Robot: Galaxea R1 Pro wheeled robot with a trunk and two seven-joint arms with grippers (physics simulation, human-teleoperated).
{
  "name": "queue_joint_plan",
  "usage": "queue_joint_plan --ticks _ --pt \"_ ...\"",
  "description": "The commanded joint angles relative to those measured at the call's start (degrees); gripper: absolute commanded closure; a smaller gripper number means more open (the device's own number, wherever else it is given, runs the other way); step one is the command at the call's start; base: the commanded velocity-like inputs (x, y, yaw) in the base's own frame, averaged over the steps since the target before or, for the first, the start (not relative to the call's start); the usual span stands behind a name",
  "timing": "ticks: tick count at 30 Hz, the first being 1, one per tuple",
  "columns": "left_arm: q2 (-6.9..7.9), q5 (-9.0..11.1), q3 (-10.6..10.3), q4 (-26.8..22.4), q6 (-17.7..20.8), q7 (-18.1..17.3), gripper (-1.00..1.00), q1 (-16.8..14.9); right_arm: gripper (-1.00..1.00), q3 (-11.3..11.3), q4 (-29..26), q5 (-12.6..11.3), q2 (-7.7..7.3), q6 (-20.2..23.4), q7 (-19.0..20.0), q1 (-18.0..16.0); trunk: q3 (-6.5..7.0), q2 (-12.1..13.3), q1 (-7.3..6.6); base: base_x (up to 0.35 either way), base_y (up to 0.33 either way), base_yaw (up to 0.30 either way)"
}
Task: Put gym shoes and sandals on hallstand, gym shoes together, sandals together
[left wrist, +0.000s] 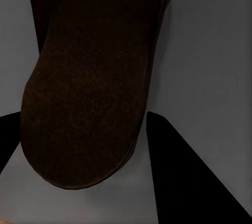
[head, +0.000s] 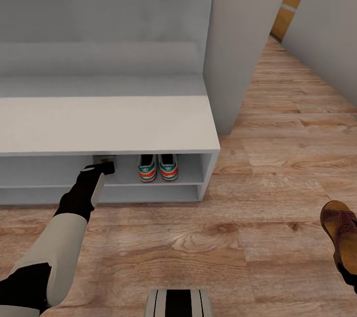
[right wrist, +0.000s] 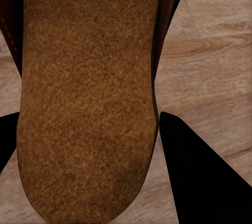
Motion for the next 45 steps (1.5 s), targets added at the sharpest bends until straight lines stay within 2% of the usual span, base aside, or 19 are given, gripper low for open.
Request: queue_joint_plan --ticks 1,12,13,45 --pt "-0.01 0.6 0.0 2.2 -0.1 -0.2 1.0 0.0 1.0 0.0 0.0 -0.1 0.01 0.1 -0.1 0.0 0.0 0.0 0.01 0.004 0.0 0.0" --pt "0.03 0.6 0.0 2.1 -0.1 -0.2 1.0 0.0 1.0 0.0 0.0 -0.1 0.02 0.1 -0.1 0.0 0.0 0.0 0.01 0.001 0.0 0.0" --pt "0.03 0.6 0.0 2.1 -0.1 -0.2 -1.0 0.0 1.0 0.0 0.0 -0.1 0.02 0.1 -0.1 0.0 0.0 0.0 0.01 0.0 0.0 0.0" --pt "0.05 0.4 -0.2 2.2 0.0 -0.2 -1.0 0.0 1.0 0.0 0.0 -0.1 0.02 0.1 -0.1 0.0 0.0 0.0 0.01 0.0 0.0 0.0"
